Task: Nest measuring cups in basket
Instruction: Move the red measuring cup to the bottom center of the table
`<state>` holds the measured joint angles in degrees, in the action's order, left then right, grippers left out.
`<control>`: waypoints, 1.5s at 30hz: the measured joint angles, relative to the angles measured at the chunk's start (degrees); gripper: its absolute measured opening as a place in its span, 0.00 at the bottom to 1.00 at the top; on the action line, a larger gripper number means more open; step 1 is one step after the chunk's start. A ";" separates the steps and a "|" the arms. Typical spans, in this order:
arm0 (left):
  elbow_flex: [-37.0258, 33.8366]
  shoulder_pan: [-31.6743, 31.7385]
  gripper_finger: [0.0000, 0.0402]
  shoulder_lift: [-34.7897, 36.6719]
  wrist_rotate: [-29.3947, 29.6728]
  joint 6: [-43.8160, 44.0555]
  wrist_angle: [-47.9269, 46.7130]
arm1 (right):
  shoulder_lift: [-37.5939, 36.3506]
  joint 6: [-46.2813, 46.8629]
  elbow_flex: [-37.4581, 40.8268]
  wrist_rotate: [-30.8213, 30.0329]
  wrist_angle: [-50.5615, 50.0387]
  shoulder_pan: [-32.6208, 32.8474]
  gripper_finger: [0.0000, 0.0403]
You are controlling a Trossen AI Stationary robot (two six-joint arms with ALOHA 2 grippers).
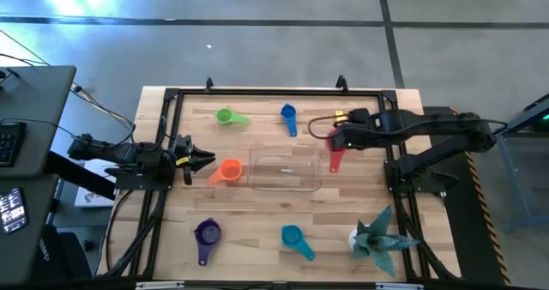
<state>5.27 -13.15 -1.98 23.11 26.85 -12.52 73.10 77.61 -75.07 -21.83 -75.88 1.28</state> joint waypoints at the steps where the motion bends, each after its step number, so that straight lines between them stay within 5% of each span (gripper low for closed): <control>1: -0.01 -0.01 0.18 -0.01 0.00 -0.02 -0.02 | 0.00 -1.15 -0.79 -0.79 1.75 0.00 0.00; 12: 0.00 -0.02 0.18 -0.01 0.00 0.00 0.00 | 1.80 -17.13 -2.53 -5.53 35.49 3.48 0.00; 20: -0.02 -0.01 0.18 -0.01 -0.02 0.11 -0.01 | 9.21 -24.26 -2.53 -2.70 54.85 7.00 0.00; 45: 0.00 -0.02 0.18 0.00 -0.02 0.05 0.00 | 31.69 -14.07 -3.63 9.84 64.20 16.39 0.00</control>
<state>5.28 -13.17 -1.98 23.09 26.89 -12.52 104.79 63.54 -78.70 -11.99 -11.68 17.67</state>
